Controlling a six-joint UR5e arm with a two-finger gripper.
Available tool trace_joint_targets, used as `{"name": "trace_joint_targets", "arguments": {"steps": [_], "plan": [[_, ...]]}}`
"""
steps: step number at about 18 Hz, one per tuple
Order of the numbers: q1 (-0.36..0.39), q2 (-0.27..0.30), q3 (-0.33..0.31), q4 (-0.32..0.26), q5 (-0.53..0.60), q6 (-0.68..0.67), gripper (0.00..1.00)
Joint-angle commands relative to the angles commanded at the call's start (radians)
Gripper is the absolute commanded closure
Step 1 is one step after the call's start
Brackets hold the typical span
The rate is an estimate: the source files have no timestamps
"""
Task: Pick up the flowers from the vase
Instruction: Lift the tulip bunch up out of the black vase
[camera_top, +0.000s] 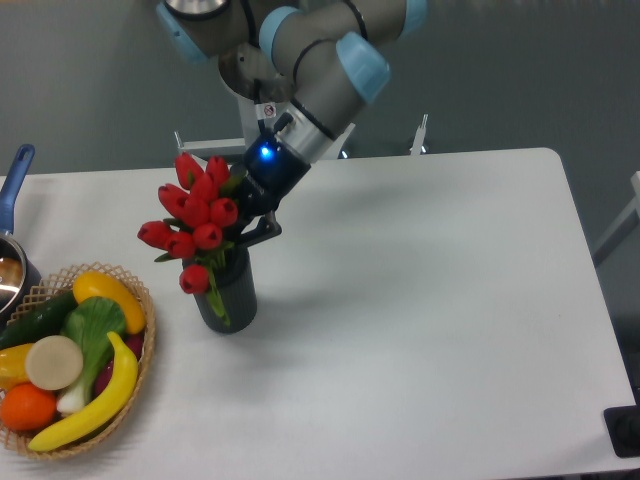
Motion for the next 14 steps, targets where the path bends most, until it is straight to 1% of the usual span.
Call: {"name": "trace_joint_targets", "arguments": {"steps": [2,7,11,14], "plan": [[0.002,0.015,0.015,0.0,-0.018,-0.061,0.76],[0.003,0.057,0.025,0.0,-0.025,-0.128,0.76],[0.011,0.098,0.058,-0.002,-0.029,-0.212,0.76],[0.012,0.121,0.063,0.0,-0.045,-0.263,0.76]]}}
